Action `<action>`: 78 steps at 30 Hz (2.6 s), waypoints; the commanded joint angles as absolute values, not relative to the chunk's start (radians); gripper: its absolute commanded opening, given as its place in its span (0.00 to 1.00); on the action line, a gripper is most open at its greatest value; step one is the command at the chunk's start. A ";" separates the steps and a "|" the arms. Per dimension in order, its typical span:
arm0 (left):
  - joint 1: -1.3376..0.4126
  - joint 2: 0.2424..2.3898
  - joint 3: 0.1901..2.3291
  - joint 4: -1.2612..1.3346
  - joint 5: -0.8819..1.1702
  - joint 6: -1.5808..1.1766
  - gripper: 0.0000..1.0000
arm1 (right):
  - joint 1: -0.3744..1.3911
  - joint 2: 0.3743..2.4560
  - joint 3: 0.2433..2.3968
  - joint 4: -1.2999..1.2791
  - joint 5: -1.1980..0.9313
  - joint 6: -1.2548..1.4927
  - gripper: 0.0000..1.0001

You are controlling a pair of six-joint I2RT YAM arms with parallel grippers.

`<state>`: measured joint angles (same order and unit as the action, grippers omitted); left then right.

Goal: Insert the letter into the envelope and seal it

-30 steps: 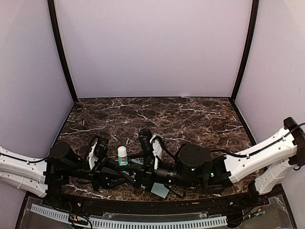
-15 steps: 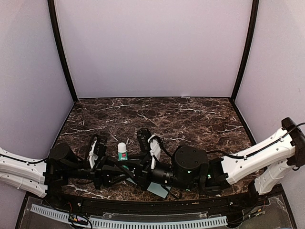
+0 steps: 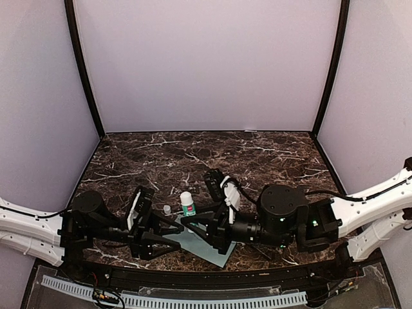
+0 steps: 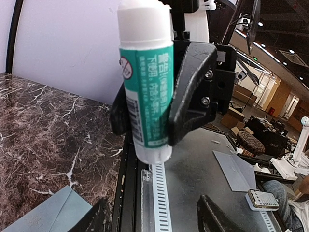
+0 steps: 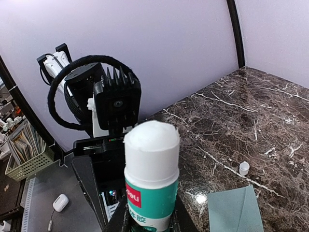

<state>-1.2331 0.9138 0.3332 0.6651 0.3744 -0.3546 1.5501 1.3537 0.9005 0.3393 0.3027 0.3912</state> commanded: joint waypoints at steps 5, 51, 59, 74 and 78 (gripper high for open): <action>-1.233 0.856 0.338 0.660 0.394 -0.347 0.61 | 1.546 1.318 0.875 0.152 0.153 0.400 0.00; -1.233 0.973 0.272 0.964 0.262 -0.558 0.06 | 1.572 1.432 0.838 0.413 0.304 0.340 0.60; -1.233 0.975 0.265 0.977 0.248 -0.561 0.05 | 1.572 1.482 0.873 0.434 0.335 0.345 0.40; -1.233 0.987 0.266 0.979 0.239 -0.558 0.05 | 1.572 1.462 0.871 0.445 0.364 0.360 0.42; -1.233 0.990 0.268 0.975 0.237 -0.554 0.05 | 1.572 1.456 0.867 0.449 0.376 0.366 0.40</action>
